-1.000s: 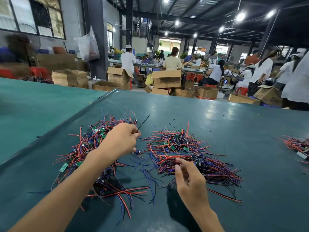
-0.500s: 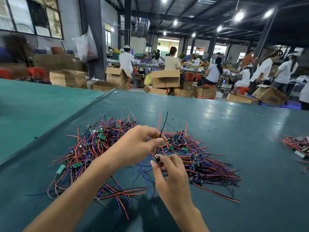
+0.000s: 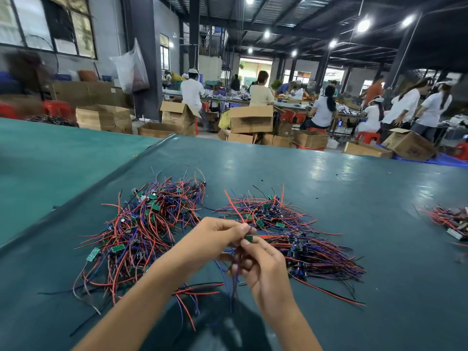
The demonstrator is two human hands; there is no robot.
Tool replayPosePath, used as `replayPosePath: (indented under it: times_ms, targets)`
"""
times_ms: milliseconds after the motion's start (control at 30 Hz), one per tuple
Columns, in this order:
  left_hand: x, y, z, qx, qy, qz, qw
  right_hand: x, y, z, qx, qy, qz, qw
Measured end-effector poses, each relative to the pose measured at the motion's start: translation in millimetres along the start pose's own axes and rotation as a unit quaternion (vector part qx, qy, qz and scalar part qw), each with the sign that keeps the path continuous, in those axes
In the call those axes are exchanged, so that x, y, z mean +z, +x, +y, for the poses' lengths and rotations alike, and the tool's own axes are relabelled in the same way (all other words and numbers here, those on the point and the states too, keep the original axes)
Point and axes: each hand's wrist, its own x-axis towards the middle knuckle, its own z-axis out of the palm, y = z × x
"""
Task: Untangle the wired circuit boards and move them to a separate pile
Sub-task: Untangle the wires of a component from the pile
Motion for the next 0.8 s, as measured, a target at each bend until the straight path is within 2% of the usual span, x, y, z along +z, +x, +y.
replayPosePath:
  times_ms: [133,400,600,800]
  targets:
    - [-8.2,2.0,-0.7,0.003,-0.015,-0.031,0.999,-3.8,1.7,0.0,0.006,-0.010,-0.005,1.000]
    - [-22.0,10.8,-12.5,-0.059,-0.112,-0.102,0.987,-12.2,14.8,2.7,-0.007,-0.144,-0.027,0.989]
    - [-22.6,18.2,-23.9,-0.051,-0.161,-0.038,0.985,-14.4,19.3,12.4,0.005,-0.156,-0.025,0.987]
    - [-24.5,23.2,-31.3,-0.034,-0.110,-0.005,0.993,-15.5,18.6,21.3,-0.011,-0.157,0.007,0.987]
